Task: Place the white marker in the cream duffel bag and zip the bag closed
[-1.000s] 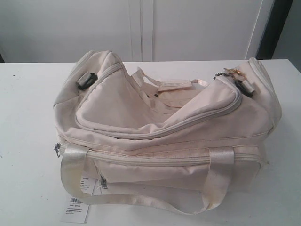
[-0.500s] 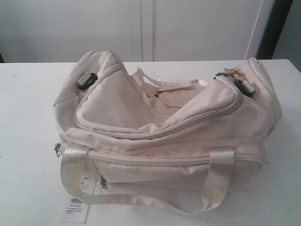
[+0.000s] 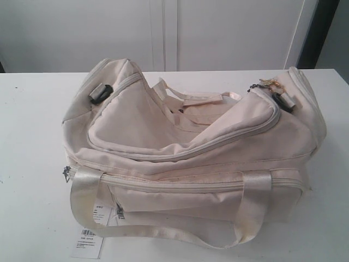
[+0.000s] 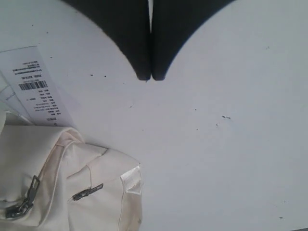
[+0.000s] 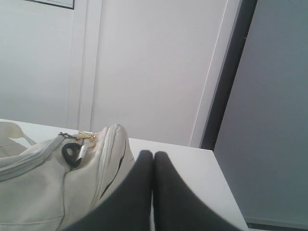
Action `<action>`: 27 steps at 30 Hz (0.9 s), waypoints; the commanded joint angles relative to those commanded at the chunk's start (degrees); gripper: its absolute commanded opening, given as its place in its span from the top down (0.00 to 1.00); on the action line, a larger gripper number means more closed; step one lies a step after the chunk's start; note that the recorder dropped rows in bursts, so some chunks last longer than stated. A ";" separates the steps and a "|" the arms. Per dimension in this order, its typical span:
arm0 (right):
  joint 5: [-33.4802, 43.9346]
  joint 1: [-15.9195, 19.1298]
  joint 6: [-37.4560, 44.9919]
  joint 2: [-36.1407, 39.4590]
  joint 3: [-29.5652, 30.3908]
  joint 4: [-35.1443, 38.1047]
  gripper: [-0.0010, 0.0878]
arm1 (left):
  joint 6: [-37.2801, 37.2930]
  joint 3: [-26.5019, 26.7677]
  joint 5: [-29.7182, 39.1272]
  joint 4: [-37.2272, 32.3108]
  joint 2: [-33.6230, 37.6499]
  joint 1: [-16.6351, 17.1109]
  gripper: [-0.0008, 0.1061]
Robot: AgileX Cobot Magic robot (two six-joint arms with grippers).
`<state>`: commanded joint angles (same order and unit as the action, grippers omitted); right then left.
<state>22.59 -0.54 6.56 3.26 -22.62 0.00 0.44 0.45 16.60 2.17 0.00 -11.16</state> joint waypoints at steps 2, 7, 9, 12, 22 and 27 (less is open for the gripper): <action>0.00 0.00 0.00 0.00 0.00 0.00 0.99 | 0.00 -0.45 -0.85 0.00 0.00 0.00 0.99; 0.00 0.00 0.00 0.00 0.00 0.00 0.99 | 0.00 -0.45 -2.88 0.00 0.00 0.00 0.99; 0.00 0.00 0.00 0.00 0.00 0.00 0.99 | 0.00 -0.45 -2.99 0.00 0.00 0.00 0.99; 0.00 0.00 0.00 0.00 0.00 0.00 0.99 | 0.00 -0.45 -2.99 0.00 0.00 0.00 0.99; 0.00 0.00 0.00 0.00 0.00 0.00 0.99 | -0.44 -0.45 -3.46 0.00 0.00 0.00 0.99; 0.00 0.00 0.00 0.00 0.00 0.00 0.99 | -0.44 -0.45 -3.27 0.00 0.00 0.00 0.99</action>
<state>22.59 -0.54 6.56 3.26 -22.62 0.00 0.00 0.00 13.33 2.17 0.00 -11.16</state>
